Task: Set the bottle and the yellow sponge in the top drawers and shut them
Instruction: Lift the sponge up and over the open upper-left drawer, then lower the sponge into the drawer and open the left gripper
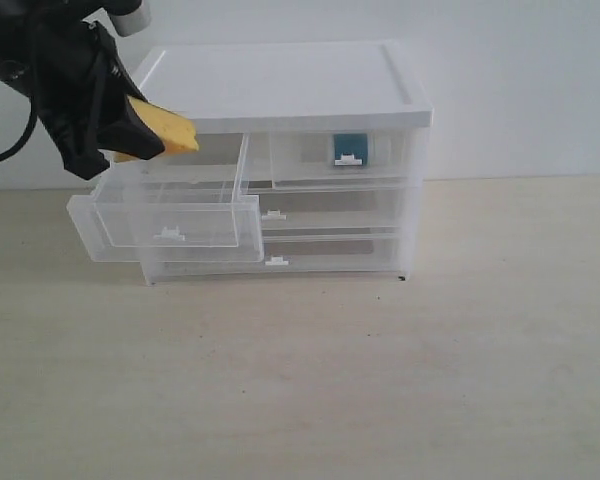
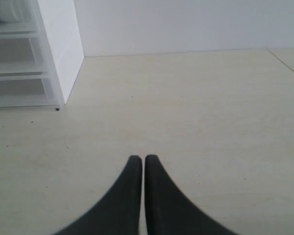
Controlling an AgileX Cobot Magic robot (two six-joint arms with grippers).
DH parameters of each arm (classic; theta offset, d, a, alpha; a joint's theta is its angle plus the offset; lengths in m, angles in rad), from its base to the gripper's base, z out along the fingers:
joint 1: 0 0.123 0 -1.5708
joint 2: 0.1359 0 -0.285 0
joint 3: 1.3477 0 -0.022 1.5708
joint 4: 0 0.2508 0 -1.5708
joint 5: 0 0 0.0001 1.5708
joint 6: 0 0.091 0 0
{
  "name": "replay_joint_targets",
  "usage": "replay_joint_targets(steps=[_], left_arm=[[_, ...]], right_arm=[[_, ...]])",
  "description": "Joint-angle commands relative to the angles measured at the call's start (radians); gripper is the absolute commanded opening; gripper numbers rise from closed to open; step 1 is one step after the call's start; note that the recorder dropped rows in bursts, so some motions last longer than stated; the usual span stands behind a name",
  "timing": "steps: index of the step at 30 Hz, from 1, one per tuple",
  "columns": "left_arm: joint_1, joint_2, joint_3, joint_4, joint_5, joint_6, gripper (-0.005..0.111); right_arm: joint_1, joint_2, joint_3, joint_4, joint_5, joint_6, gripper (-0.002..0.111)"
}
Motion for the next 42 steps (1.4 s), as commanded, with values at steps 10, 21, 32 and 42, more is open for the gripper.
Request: replay_joint_targets(steps=[10,21,32,42], left_arm=[[0.033,0.16,-0.115,-0.077,0.049,0.272,0.004],[0.033,0.233,-0.115,-0.101,-0.033,0.354,0.004],[0.033,0.252,-0.115,-0.097,-0.08,0.356,0.034],[0.033,0.252,-0.115,-0.097,-0.093,0.354,0.058]], right_arm=[[-0.001,-0.007,0.004,-0.003,-0.006,0.0,0.0],[-0.001,-0.007,0.004,-0.003,-0.006,0.0,0.0],[-0.001,-0.007,0.004,-0.003,-0.006,0.0,0.0],[-0.001,-0.007,0.004,-0.003,-0.006,0.0,0.0]])
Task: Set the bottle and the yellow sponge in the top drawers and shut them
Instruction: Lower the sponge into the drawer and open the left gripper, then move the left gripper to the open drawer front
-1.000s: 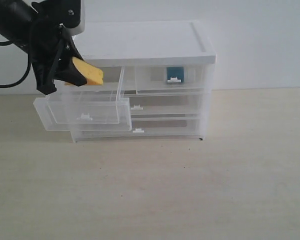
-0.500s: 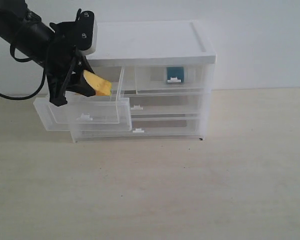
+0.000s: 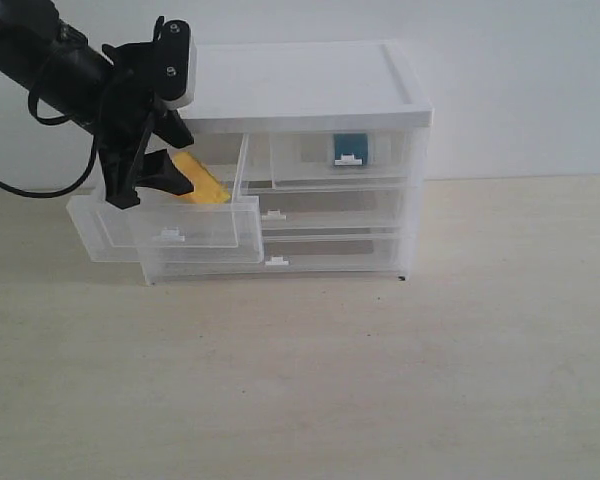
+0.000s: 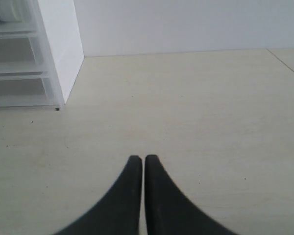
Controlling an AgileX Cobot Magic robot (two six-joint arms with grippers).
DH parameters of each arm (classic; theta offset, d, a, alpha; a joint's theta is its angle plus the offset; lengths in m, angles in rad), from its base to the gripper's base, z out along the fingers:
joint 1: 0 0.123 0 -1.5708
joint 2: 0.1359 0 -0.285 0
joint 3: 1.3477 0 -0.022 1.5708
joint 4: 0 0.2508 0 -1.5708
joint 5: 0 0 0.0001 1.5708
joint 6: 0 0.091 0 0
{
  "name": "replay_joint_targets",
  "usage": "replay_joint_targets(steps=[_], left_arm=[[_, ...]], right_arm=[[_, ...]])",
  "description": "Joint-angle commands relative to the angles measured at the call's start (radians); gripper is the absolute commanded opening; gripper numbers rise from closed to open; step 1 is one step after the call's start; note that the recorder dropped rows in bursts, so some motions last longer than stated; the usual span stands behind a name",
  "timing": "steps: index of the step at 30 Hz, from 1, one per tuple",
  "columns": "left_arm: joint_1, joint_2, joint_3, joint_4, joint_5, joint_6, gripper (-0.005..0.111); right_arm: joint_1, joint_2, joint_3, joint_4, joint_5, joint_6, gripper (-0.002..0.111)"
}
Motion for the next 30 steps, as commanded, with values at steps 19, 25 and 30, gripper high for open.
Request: replay_joint_targets(steps=[19,25,30], left_arm=[[0.002,-0.181,-0.008,0.109,-0.093,-0.503,0.021],[0.002,-0.223,-0.008,0.142,0.191,-0.501,0.004],[0.002,-0.243,-0.004,0.106,0.398,-0.445,0.006]], right_arm=[[-0.001,-0.007,0.004,-0.003,-0.006,0.0,0.0],[-0.001,-0.007,0.004,-0.003,-0.006,0.0,0.0],[-0.001,-0.007,0.004,-0.003,-0.006,0.0,0.0]])
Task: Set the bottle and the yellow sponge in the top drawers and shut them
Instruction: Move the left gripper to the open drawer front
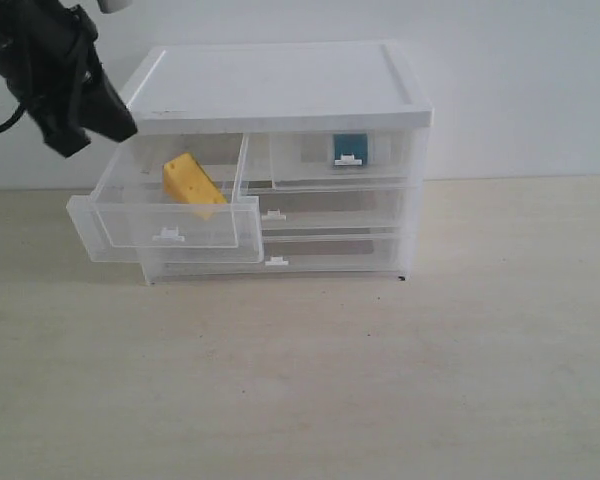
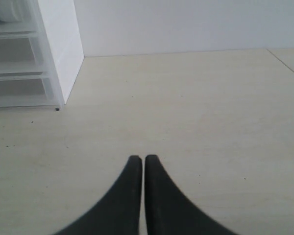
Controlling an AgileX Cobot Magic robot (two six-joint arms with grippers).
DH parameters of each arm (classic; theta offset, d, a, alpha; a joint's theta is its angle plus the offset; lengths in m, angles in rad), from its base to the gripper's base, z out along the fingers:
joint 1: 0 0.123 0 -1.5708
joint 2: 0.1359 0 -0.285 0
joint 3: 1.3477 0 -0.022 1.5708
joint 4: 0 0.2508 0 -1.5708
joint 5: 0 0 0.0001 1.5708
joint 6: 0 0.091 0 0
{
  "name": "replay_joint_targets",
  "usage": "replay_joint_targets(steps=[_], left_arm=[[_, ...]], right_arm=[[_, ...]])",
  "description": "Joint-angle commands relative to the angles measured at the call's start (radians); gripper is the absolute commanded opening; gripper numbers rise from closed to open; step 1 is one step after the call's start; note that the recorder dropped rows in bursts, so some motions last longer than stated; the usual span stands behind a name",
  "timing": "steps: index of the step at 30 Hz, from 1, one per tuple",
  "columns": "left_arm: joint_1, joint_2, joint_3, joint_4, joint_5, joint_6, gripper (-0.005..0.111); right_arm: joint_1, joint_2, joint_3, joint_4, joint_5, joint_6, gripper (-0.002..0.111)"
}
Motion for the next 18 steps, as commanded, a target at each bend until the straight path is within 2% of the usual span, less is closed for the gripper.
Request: replay_joint_targets(steps=[1,2,6,7,12,18], left_arm=[[0.0,-0.022,0.0,-0.044,0.126,0.028,0.01],[0.0,-0.022,0.0,-0.052,0.126,0.03,0.017],[0.0,-0.014,0.024,-0.053,0.126,0.156,0.058],[0.0,-0.014,0.036,-0.051,0.126,0.184,0.061],[0.0,-0.014,0.066,-0.051,0.126,0.396,0.048],[0.0,0.011,0.066,-0.047,0.126,0.487,0.048]], right_arm=[[-0.001,-0.007,0.004,-0.003,-0.006,0.0,0.0],[-0.001,-0.007,0.004,-0.003,-0.006,0.0,0.0],[-0.001,-0.007,0.004,-0.003,-0.008,0.0,0.0],[-0.001,-0.007,0.004,-0.003,-0.008,0.0,0.0],[-0.001,-0.007,0.004,-0.003,-0.008,0.0,0.0],[-0.001,-0.007,0.004,-0.003,-0.008,0.0,0.0]])
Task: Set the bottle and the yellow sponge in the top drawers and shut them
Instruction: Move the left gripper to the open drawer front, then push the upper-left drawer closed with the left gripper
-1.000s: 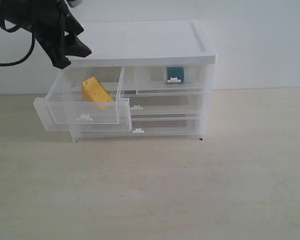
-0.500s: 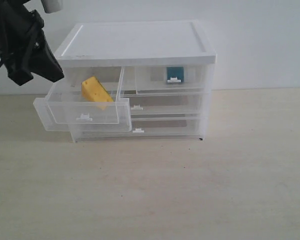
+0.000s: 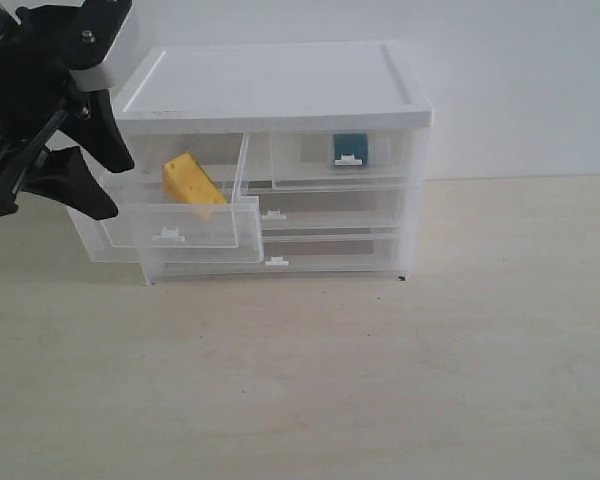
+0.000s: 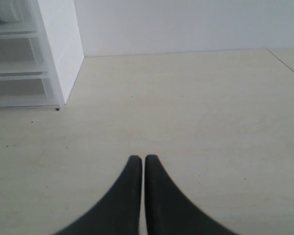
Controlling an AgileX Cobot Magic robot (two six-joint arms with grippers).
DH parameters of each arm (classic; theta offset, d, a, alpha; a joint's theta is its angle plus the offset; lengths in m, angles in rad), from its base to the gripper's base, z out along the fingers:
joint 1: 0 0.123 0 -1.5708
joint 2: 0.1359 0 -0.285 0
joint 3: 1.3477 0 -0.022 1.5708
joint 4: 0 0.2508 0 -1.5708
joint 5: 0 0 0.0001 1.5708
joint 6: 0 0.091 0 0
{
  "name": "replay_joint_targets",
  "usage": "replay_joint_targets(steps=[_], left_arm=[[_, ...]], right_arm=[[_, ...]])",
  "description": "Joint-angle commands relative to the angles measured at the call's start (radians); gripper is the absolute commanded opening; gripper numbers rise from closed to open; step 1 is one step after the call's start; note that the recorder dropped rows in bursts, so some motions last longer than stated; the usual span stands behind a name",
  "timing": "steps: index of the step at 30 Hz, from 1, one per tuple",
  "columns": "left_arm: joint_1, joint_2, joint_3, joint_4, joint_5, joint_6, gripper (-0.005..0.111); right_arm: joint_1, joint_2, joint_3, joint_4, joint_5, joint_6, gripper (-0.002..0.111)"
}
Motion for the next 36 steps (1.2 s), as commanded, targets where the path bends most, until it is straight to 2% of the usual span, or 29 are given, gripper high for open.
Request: replay_joint_targets(steps=[1,5,13,25,27,30,36], left_arm=[[0.0,0.03,0.003,-0.006,0.004,0.059,0.048],[0.0,0.061,0.003,0.016,0.003,0.059,0.048],[0.0,0.091,0.003,0.012,-0.151,0.052,0.048],[0.0,0.157,0.003,0.018,-0.171,0.052,0.047],[0.0,0.157,0.003,0.018,-0.178,0.052,0.036],[0.0,0.157,0.003,0.018,-0.217,0.041,0.005],[0.0,0.157,0.001,0.018,-0.284,-0.009,0.004]], right_arm=[[-0.001,-0.007,0.004,-0.003,-0.008,0.0,0.0],[-0.001,-0.007,0.004,-0.003,-0.008,0.0,0.0],[-0.001,-0.007,0.004,-0.003,-0.008,0.0,0.0],[-0.001,-0.007,0.004,-0.003,-0.008,0.0,0.0],[-0.001,-0.007,0.004,-0.003,-0.008,0.0,0.0],[-0.001,-0.007,0.004,-0.003,-0.008,0.0,0.0],[-0.001,-0.007,0.004,-0.003,-0.008,0.0,0.0]])
